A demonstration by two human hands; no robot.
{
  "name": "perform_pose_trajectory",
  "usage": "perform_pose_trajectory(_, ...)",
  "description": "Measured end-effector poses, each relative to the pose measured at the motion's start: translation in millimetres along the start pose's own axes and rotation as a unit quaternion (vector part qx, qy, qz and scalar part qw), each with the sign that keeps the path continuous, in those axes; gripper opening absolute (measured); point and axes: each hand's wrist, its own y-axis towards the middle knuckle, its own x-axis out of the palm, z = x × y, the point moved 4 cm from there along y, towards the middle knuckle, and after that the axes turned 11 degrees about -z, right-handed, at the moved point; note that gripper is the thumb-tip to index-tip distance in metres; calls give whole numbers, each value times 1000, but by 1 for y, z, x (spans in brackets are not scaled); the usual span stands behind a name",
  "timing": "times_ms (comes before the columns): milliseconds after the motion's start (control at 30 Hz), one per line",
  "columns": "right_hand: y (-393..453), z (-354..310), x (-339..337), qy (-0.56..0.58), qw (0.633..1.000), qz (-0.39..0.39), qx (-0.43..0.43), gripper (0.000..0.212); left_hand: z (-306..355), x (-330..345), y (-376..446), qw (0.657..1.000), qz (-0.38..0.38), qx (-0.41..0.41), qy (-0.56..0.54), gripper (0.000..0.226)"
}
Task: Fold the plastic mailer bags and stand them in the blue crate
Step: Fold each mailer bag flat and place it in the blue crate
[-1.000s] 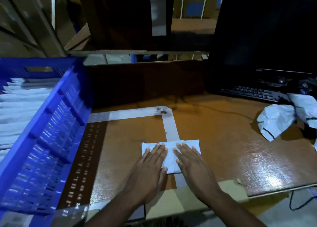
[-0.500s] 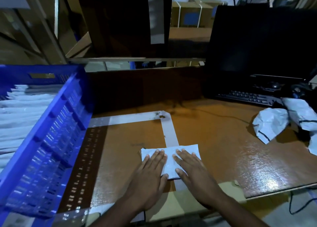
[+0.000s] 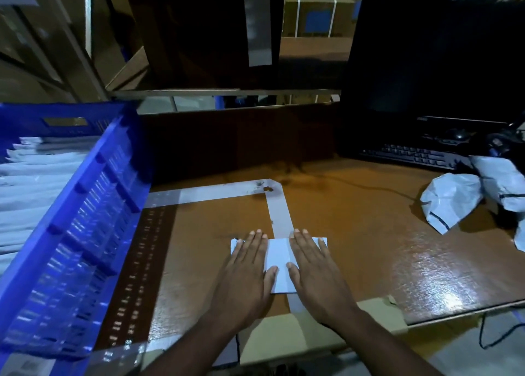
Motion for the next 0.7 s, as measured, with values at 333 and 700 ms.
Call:
perform_pose_trajectory(333,-13,17,-1,-6,998,-47,38,73,-5,1,-3,999,-10,-33,3,92)
perform_pose_trajectory(700,-15,22,-12,38,994,-78,70,82,-9,-5,-8,998,-5,-46,-33,90)
